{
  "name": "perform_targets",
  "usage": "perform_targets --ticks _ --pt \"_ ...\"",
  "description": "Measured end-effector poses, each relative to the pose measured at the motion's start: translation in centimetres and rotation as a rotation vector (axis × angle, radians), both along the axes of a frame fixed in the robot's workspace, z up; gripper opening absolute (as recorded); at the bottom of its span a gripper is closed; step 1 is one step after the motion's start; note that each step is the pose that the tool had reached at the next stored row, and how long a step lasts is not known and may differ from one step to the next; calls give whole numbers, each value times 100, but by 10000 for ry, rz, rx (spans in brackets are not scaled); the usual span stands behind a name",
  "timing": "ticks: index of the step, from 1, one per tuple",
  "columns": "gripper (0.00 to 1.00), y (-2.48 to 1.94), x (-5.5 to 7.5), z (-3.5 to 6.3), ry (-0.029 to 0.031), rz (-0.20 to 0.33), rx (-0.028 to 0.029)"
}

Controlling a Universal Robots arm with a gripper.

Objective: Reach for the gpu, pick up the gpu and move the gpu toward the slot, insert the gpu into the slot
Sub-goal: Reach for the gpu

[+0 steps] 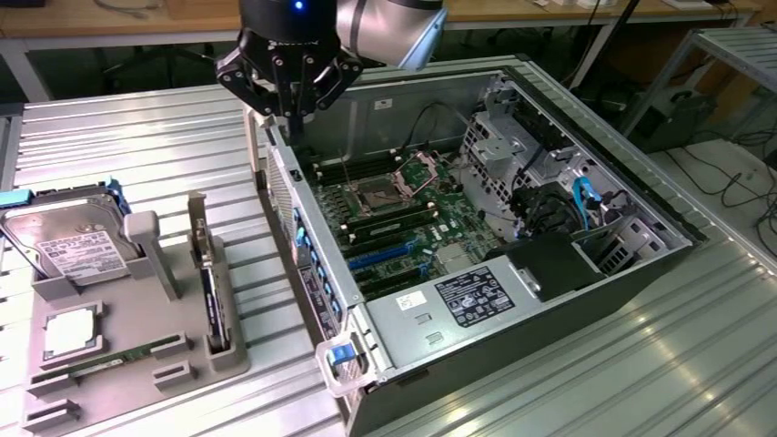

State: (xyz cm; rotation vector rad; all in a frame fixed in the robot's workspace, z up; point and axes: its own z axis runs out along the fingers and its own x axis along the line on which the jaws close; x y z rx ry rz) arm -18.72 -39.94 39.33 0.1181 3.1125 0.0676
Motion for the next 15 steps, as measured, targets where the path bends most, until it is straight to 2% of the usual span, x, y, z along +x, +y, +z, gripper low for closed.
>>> perform_targets --ticks 15 --pt "11 -1 -100 0 0 0 0"
